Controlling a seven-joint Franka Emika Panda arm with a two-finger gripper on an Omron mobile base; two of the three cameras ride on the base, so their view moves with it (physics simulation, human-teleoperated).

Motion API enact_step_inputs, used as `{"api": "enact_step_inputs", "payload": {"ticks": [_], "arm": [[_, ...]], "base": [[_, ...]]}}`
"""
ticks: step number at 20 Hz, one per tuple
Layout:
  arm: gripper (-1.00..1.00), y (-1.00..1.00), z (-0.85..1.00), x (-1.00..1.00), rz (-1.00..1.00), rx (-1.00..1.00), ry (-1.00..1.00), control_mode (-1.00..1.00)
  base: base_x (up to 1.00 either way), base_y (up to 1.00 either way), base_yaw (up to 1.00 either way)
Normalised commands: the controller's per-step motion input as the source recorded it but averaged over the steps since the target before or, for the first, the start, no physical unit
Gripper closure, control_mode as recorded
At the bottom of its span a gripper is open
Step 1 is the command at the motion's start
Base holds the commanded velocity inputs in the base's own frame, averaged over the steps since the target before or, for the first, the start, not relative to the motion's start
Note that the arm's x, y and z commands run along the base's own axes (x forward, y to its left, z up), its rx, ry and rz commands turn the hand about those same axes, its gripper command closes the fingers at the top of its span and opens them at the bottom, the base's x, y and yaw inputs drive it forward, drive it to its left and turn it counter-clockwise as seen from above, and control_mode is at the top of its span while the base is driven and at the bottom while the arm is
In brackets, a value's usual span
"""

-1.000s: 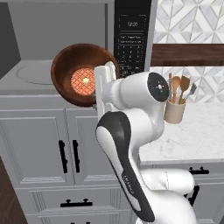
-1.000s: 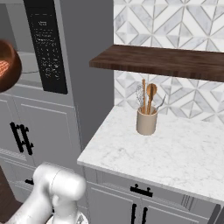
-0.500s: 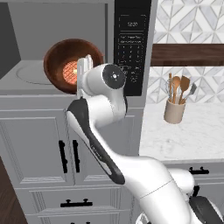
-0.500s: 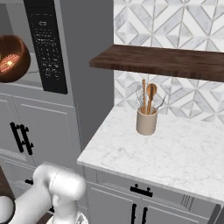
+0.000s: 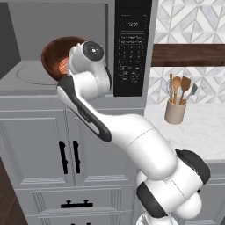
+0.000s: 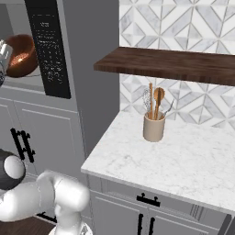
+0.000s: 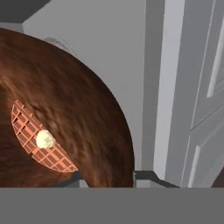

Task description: Open the microwave, place the bowl with waffle inside the microwave, then close the microwave door and turn it on.

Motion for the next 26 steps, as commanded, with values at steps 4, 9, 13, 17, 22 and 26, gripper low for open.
{"api": "enact_step_inputs", "payload": {"ticks": [4, 9, 13, 17, 22, 26], "arm": [[1.0, 0.27, 0.0, 0.51, -0.02, 0.0, 0.01, -1.0], [1.0, 0.21, -0.03, 0.55, 0.0, 0.0, 0.0, -1.0], [1.0, 0.07, -0.17, 0.24, 0.0, 0.0, 0.0, -1.0], [1.0, 0.0, -0.35, 0.02, 0.0, 0.0, 0.03, -1.0], [1.0, 0.0, -0.37, 0.02, 0.0, 0.0, 0.03, -1.0], [-1.0, 0.01, -0.33, 0.04, 0.0, 0.0, 0.03, -1.0]], "base": [[0.0, 0.0, 0.0], [0.0, 0.0, 0.0], [0.0, 0.0, 0.0], [0.0, 0.0, 0.0], [0.0, 0.0, 0.0], [0.0, 0.0, 0.0]]}}
